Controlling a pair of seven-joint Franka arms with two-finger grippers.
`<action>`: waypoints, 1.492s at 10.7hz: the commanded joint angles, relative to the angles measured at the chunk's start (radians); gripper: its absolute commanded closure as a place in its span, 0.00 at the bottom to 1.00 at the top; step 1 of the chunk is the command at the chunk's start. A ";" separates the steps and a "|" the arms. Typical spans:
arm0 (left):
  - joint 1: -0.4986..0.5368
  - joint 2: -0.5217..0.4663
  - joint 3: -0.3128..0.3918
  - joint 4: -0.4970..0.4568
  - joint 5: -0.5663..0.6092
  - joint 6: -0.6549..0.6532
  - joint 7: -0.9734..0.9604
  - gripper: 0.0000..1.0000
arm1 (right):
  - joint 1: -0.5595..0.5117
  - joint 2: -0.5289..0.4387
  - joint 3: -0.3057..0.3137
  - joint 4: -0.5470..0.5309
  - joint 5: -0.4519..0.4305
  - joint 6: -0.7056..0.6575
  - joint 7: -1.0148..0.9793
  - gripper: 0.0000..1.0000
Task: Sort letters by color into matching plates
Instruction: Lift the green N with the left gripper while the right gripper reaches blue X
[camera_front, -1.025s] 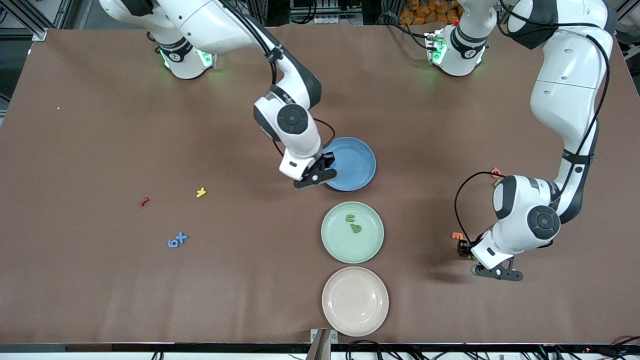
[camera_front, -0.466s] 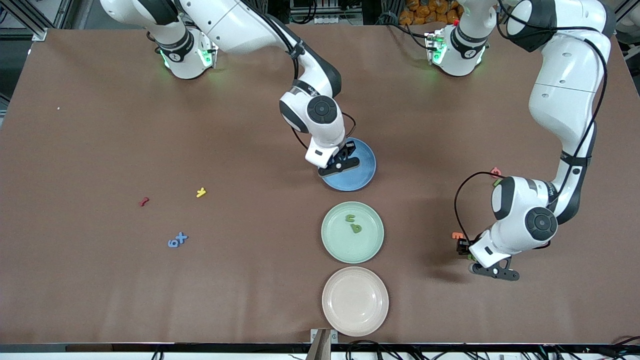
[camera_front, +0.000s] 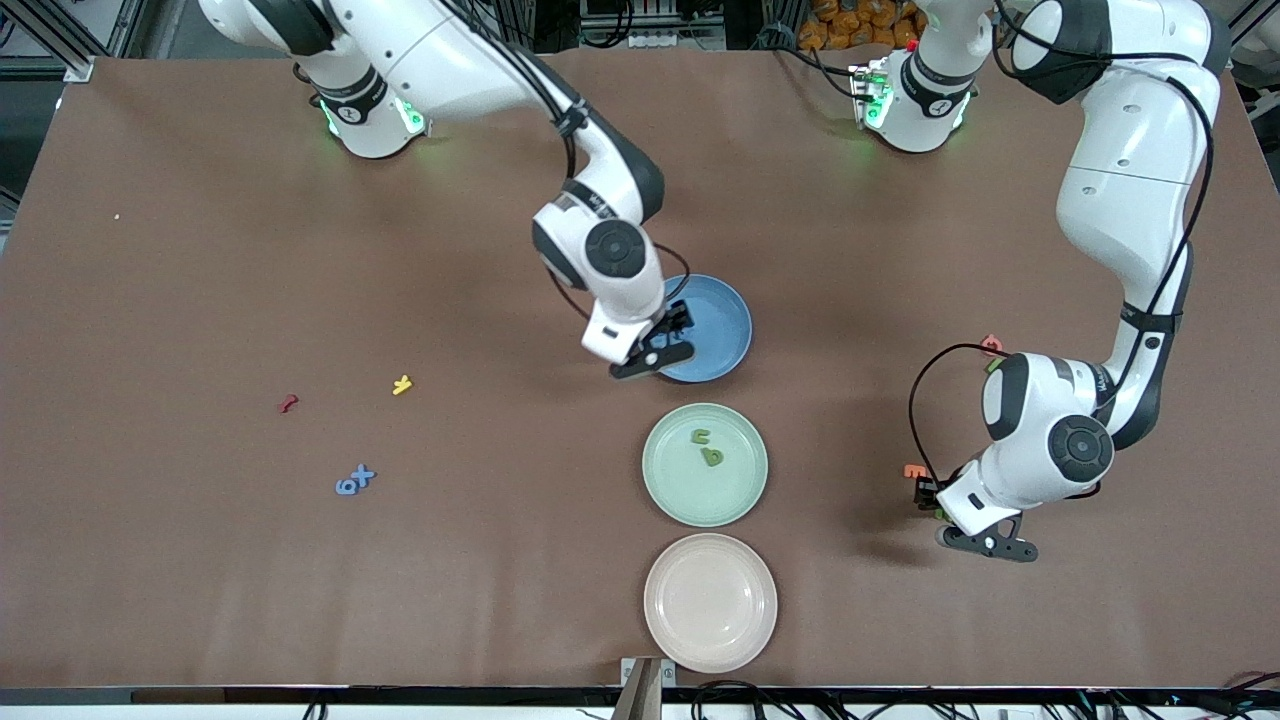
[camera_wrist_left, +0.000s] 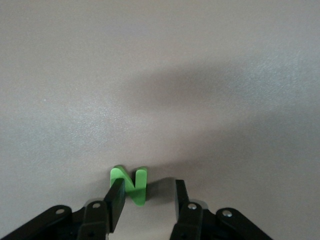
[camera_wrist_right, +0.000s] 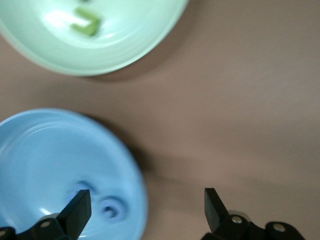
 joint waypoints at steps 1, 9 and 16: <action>-0.011 0.000 0.009 0.023 0.036 -0.048 0.018 0.55 | -0.160 -0.064 -0.008 -0.003 -0.004 -0.098 -0.175 0.00; -0.011 0.003 0.021 0.038 0.040 -0.071 0.078 0.55 | -0.435 -0.087 -0.111 -0.011 -0.012 -0.157 -0.085 0.00; -0.037 0.015 0.058 0.054 0.031 -0.064 0.116 0.54 | -0.578 -0.058 -0.121 -0.052 0.002 -0.019 0.378 0.00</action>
